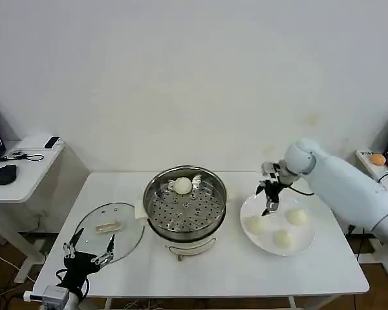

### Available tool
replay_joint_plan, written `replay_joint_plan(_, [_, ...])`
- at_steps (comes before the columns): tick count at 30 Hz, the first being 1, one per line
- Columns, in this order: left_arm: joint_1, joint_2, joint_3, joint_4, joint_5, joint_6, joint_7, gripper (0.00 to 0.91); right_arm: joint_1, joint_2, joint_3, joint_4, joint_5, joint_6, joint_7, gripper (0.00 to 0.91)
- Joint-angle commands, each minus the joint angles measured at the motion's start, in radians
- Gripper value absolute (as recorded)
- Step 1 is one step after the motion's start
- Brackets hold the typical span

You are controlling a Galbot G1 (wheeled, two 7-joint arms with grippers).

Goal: Take steamed baozi put them in steamer then cover it.

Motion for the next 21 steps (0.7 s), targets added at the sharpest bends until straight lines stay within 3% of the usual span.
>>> replay_joint_plan(1, [-0.011, -0.001, 0.001, 0.013, 0.000, 0.006, 0.000, 0.907, -0.036, 0.004, 0.001, -0.012, -0.015, -0.011, -0.007, 0.907])
replay_joint_plan(12, [-0.021, -0.005, -0.006, 0.026, 0.003, 0.008, 0.000, 0.907, -0.081, 0.018, -0.012, -0.040, -0.061, 0.009, -0.007, 0.907])
replay_joint_plan(21, [-0.009, -0.009, -0.009, 0.028, 0.019, 0.003, -0.003, 0.907, -0.104, 0.052, 0.005, -0.085, -0.105, 0.018, 0.023, 0.907])
